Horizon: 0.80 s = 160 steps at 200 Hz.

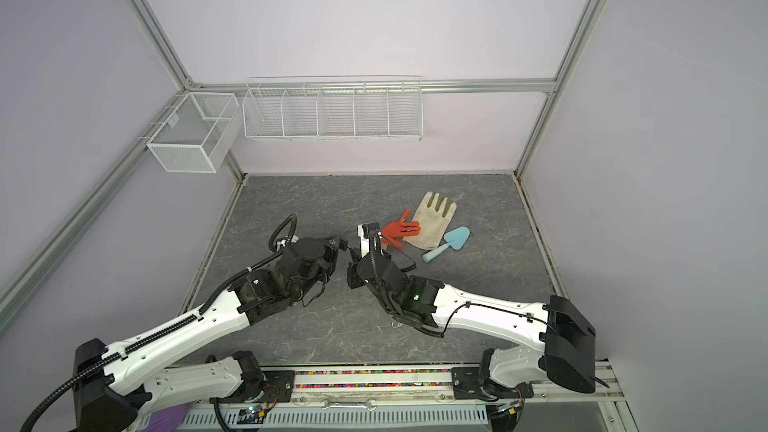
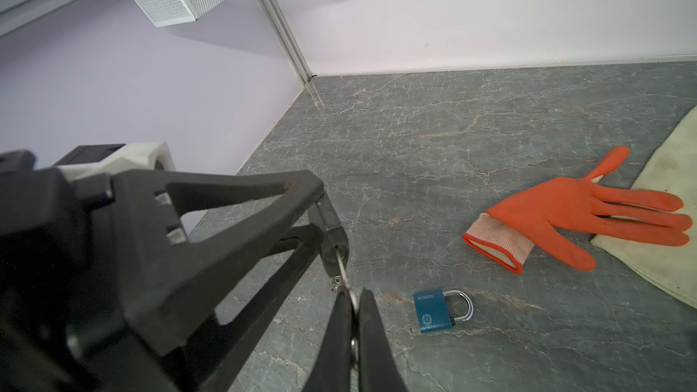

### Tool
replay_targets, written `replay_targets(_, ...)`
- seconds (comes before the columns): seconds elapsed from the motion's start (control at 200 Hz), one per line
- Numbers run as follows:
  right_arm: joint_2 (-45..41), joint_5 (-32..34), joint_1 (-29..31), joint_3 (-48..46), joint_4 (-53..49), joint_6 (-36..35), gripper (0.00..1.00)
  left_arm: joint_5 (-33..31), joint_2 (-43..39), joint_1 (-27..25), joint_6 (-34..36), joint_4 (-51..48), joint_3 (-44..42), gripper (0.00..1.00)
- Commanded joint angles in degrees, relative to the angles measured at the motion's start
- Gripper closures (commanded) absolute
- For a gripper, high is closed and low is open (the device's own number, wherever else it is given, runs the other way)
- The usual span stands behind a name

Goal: Unlock with the key

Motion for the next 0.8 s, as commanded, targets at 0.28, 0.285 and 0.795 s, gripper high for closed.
replay_targets(0.28,1.9,-1.2,-0.4,2.2,4.3,-2.1,0.94,2.0,-0.1,-1.6,-1.2,2.0,3.0,1.00)
replay_targets(0.285,1.9,-1.4,-0.4,2.3,4.3,-2.2,0.94,2.0,-0.2,-1.6,-1.2,2.0,3.0,1.00)
replay_targets(0.795,2.2,6.3,-1.1,6.4,-8.0,6.0,0.94,-1.8,-1.0,-3.7,-0.9,0.9,2.9,1.00)
